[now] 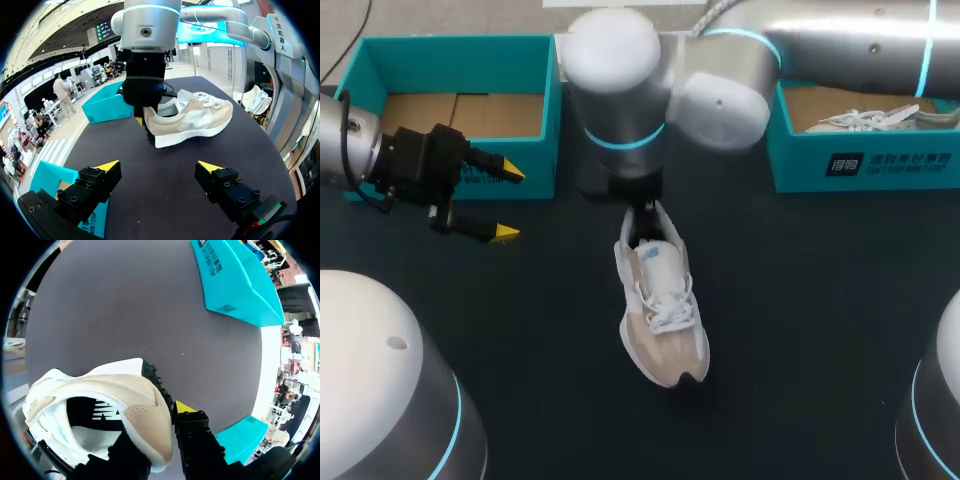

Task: Take the shoe out of the shoebox, open the shoe tongue, remove and reinsert the insole, then place the shoe into the shoebox

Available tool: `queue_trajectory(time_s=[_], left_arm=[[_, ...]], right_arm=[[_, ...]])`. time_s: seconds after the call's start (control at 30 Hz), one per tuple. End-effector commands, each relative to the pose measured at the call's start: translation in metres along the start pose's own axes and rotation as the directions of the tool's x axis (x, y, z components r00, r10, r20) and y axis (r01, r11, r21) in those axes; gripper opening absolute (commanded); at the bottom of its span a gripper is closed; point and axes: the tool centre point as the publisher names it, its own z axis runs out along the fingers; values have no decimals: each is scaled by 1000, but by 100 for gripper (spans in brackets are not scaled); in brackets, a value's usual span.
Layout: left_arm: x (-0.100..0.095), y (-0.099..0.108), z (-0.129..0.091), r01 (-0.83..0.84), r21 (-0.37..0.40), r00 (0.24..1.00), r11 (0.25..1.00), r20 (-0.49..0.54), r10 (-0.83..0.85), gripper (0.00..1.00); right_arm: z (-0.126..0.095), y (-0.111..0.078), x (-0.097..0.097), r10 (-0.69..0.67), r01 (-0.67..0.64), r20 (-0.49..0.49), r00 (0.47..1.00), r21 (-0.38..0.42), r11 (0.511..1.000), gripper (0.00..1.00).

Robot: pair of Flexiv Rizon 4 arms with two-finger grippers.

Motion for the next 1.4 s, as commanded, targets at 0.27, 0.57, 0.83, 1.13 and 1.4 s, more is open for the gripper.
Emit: queue_trajectory(time_s=[0.27, 0.57, 0.83, 1.13, 1.4], left_arm=[[1, 0, 0, 0, -2, 1000, 1000, 1, 0, 100], [1, 0, 0, 0, -2, 1000, 1000, 1, 0, 100], [1, 0, 0, 0, -2, 1000, 1000, 1, 0, 100], [1, 0, 0, 0, -2, 1000, 1000, 1, 0, 100], [1, 0, 0, 0, -2, 1000, 1000, 1, 0, 100]], right_arm=[[-111, -30, -49, -5, 7, 43, 999, -40, 999, 0], [-137, -38, -76, 1, -1, 2, 1000, -62, 998, 0], [-137, -38, -76, 1, -1, 2, 1000, -62, 998, 0], [-133, -41, -100, 19, -21, -24, 1000, -87, 996, 0], [-119, -71, -207, -21, 22, 44, 999, -23, 999, 0]])
